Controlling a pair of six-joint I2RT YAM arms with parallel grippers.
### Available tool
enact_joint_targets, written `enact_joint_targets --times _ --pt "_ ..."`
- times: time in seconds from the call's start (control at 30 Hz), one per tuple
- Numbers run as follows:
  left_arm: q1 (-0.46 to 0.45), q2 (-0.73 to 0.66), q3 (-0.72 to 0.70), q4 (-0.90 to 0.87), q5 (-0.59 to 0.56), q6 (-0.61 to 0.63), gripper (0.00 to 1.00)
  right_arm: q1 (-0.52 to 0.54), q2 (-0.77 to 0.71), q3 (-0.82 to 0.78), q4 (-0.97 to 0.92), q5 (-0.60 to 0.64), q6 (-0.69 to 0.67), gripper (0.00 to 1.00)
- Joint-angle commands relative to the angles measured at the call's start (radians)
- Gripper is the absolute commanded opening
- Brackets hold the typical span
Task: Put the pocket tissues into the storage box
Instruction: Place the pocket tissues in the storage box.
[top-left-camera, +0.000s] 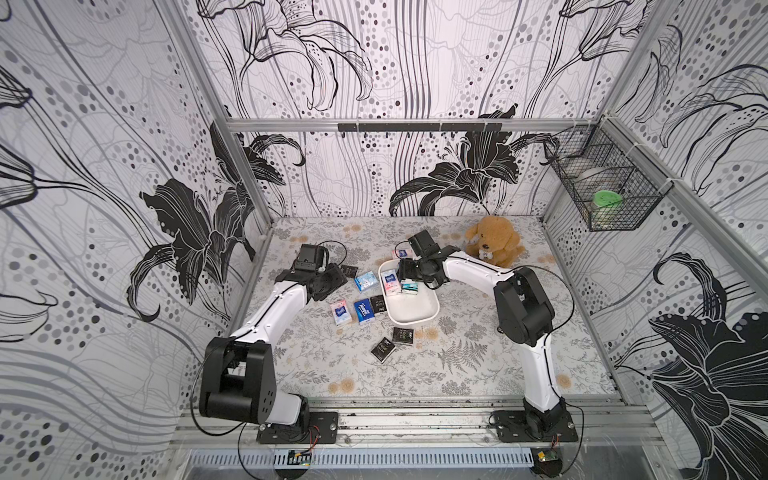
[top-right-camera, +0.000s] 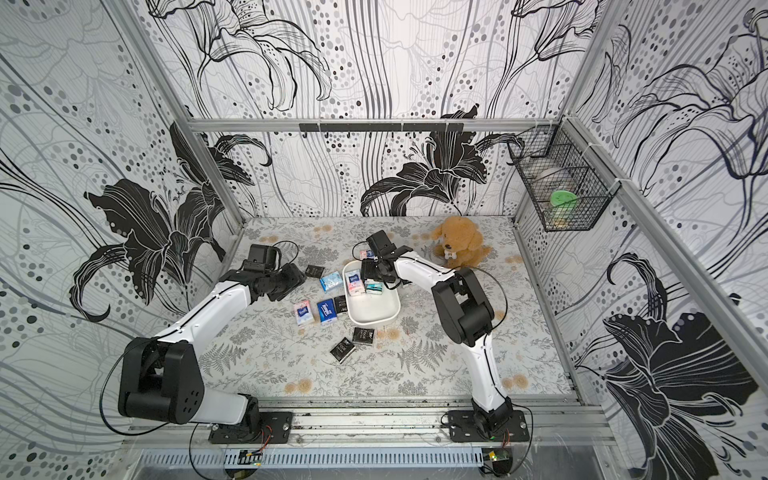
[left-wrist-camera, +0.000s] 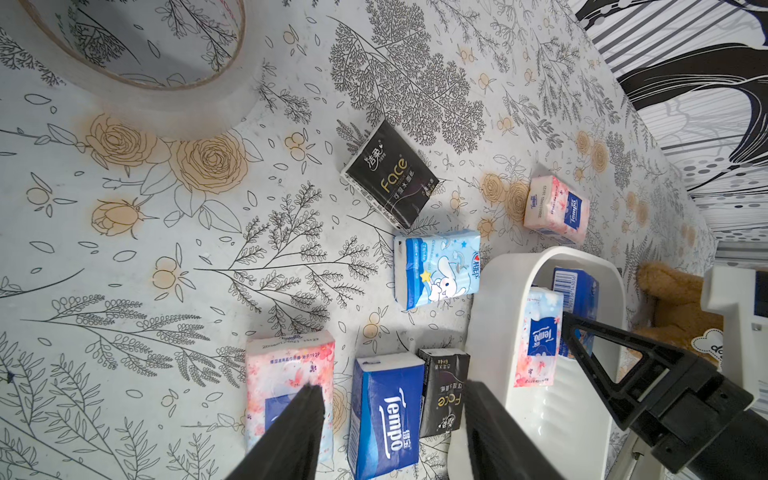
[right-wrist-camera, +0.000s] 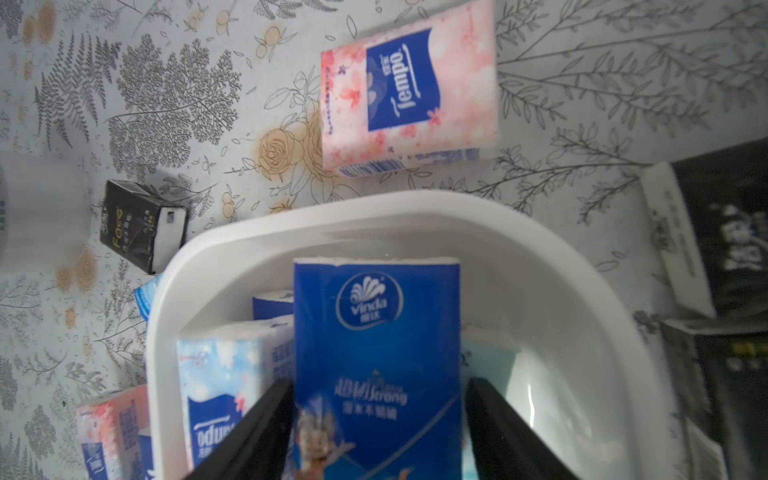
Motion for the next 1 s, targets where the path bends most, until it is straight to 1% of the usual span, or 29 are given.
enact_joint_targets --times 0.0,0.1,0.2,0.33,0.43,0.63,0.8,0.9,0.97 --pt "0.006 -0.022 0.007 0.009 0.009 0.02 0.58 0.003 -0.017 0.036 -0.007 -0.025 0.007 0.8" --pt "0.006 -0.023 -0.005 0.008 0.017 0.022 0.59 0.007 -0.045 0.042 -0.017 -0.018 0.024 0.83" --pt "0.006 -0.026 -0.027 0.004 0.018 0.024 0.59 0.006 -0.084 0.031 -0.055 0.029 0.064 0.83" --pt "0.006 -0.034 -0.058 0.013 0.017 0.025 0.59 0.011 -0.131 -0.016 -0.058 0.075 0.127 0.83" --pt "0.006 -0.034 -0.065 0.014 0.016 0.027 0.59 0.014 -0.12 -0.016 -0.058 0.075 0.137 0.84" --pt "0.007 -0.045 -0.066 0.01 0.007 0.033 0.58 0.014 -0.057 0.025 -0.072 0.061 0.182 0.89" --pt "0.006 -0.058 -0.091 0.002 -0.009 0.041 0.58 0.018 -0.073 -0.01 -0.037 0.083 0.216 0.77" --pt "0.006 -0.069 -0.11 0.004 -0.014 0.041 0.59 0.024 -0.101 -0.015 -0.047 0.104 0.21 0.66" --pt "0.006 -0.07 -0.121 0.007 -0.014 0.042 0.58 0.033 -0.129 -0.052 -0.058 0.129 0.208 0.58"
